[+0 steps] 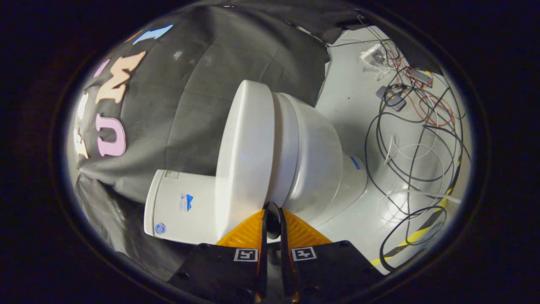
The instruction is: Open the toilet lid.
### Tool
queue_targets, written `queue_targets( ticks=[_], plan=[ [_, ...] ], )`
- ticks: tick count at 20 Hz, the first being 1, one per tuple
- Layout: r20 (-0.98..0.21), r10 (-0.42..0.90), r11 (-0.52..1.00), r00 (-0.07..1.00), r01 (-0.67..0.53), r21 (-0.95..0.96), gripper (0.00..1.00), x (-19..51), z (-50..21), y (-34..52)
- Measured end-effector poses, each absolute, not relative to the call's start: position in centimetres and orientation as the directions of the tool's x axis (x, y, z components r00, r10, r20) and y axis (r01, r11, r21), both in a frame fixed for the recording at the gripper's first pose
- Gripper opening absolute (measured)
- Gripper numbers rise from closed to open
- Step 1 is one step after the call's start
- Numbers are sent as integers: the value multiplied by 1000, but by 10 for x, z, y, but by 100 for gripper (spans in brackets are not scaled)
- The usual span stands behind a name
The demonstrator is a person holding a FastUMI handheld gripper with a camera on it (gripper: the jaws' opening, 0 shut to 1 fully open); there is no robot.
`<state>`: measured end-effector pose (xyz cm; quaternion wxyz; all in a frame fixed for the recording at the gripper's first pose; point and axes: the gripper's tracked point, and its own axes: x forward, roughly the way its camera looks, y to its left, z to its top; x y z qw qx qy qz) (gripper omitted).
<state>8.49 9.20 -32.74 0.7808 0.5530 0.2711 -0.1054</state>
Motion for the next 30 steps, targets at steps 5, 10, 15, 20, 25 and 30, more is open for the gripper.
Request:
queue_targets(
  ticks=[5,10,15,20,25,30],
  plan=[
    [-535,118,310,837,481,820,0,80,-330,91],
    [-574,113,287,811,527,800,1,81,-320,92],
    [-587,96,314,804,535,784,0,85,-297,93],
    [-568,58,414,821,498,762,1,87,-264,96],
    [-543,18,500,840,463,732,0,95,-225,104],
    [-459,-29,567,888,393,724,0,111,-177,123]
  ],
)
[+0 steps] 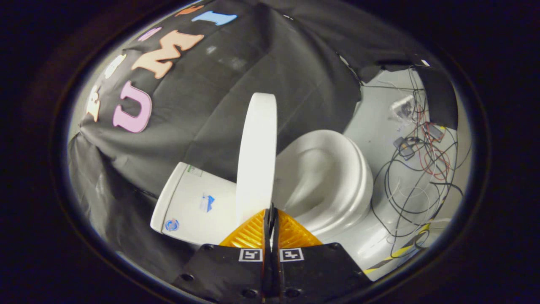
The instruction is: Open the toilet lid.
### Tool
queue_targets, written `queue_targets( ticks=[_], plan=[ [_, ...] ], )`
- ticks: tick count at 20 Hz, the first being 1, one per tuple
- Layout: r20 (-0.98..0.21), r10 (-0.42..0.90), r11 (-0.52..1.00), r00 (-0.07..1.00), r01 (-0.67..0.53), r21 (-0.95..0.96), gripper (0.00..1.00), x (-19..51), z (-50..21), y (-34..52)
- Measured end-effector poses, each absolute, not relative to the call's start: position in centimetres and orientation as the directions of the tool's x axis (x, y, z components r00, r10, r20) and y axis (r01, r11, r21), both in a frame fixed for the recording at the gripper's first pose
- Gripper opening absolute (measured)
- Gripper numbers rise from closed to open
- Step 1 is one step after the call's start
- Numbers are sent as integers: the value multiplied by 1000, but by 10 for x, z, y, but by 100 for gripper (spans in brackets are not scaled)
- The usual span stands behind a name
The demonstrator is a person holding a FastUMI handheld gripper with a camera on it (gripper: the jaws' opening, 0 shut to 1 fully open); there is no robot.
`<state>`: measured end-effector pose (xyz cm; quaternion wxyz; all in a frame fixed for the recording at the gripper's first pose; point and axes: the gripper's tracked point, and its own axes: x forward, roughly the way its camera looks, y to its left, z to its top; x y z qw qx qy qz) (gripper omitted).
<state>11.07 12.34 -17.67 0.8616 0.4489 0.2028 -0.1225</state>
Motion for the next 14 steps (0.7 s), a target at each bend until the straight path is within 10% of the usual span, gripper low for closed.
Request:
queue_targets(
  ticks=[14],
  plan=[
    [-517,-108,671,849,446,592,1,126,-121,158]
  ],
)
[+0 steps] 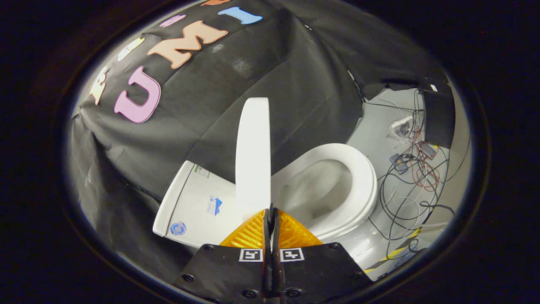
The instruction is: Open the toilet lid.
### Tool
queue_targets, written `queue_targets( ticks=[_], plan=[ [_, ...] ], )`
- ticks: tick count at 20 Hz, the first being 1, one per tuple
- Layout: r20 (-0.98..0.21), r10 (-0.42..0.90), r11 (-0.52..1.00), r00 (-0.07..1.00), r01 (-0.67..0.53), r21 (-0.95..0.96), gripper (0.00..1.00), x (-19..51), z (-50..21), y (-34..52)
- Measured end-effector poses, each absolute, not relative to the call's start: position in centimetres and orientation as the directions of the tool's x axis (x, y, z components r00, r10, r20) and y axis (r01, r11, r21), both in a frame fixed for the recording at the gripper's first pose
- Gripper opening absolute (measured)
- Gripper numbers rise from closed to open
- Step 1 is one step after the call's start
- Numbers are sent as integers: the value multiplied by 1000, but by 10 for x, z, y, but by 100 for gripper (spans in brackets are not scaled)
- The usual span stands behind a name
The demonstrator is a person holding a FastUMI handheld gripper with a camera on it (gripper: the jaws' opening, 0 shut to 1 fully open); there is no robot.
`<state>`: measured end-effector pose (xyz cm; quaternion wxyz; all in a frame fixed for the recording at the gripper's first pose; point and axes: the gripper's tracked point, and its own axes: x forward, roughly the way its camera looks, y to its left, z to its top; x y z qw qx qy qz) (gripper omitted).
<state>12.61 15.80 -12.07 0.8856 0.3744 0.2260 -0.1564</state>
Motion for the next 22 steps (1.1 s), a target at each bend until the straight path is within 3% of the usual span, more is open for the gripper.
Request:
queue_targets(
  ticks=[22],
  plan=[
    [-528,-232,881,817,407,240,1,165,-52,246]
  ],
)
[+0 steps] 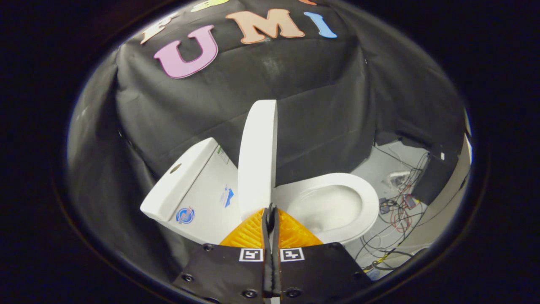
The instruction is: Open the toilet lid.
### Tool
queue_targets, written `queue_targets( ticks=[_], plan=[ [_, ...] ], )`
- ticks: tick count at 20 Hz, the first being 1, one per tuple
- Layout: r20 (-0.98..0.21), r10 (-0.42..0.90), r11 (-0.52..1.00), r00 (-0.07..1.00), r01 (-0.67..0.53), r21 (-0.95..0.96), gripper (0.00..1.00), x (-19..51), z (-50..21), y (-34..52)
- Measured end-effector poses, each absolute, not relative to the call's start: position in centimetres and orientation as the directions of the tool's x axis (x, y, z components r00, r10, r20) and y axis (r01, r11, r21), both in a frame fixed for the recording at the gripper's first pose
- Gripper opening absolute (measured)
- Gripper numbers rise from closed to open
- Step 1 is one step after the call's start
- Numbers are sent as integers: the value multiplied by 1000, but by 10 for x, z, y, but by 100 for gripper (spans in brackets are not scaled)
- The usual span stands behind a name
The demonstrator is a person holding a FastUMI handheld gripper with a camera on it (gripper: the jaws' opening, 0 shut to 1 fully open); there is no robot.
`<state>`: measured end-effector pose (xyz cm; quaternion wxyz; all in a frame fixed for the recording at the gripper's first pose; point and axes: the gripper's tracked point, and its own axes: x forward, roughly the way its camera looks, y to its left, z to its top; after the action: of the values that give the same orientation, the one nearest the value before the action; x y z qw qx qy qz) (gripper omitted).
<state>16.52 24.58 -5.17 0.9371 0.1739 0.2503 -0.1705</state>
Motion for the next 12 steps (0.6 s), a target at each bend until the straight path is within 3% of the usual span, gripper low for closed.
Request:
queue_targets(
  ticks=[12],
  plan=[
    [-516,-217,922,829,347,169,1,189,-39,294]
  ],
)
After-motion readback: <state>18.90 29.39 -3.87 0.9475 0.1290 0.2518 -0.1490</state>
